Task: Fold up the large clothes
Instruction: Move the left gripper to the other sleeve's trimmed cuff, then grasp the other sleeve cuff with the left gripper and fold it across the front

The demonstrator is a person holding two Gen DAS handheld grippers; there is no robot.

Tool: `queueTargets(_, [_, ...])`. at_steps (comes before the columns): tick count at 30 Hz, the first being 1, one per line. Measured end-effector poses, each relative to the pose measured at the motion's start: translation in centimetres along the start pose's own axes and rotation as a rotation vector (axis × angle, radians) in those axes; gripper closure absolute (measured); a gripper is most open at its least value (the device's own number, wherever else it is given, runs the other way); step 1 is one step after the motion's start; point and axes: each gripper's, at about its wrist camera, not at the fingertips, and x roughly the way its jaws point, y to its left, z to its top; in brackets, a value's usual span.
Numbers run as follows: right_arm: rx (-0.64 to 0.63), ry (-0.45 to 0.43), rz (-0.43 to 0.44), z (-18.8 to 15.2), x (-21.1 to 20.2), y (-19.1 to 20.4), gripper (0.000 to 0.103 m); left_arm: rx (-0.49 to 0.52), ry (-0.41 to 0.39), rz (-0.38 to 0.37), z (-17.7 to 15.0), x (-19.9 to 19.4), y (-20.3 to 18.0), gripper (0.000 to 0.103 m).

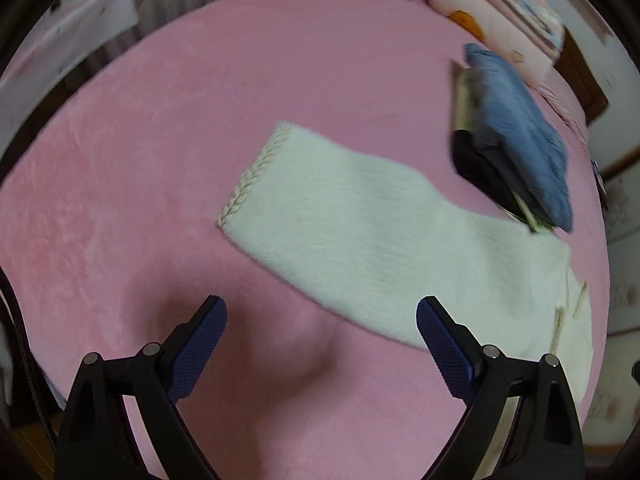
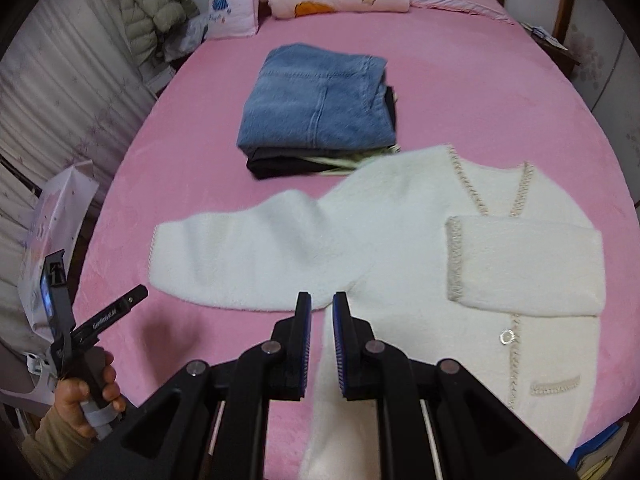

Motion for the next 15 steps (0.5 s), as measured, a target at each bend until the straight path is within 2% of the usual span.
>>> queueTargets(8, [0.003,0.036,-0.014,2.1,4.8,2.3,0.093,-0.214,0.101,-0.037,0.5,8.4,5.1,0.013])
queueTargets(11, [-0.002,0.044,-0.028,2.1,5.9,2.5,0.093,-0.244,0.097,-0.048,0.6,9.6,5.8,0.013])
queueTargets(15, [0.011,0.078,-0.069,1.7,7.6,1.9,0.093,-0.227,0.085,-0.041,1.6,10.6,5.6,0.013])
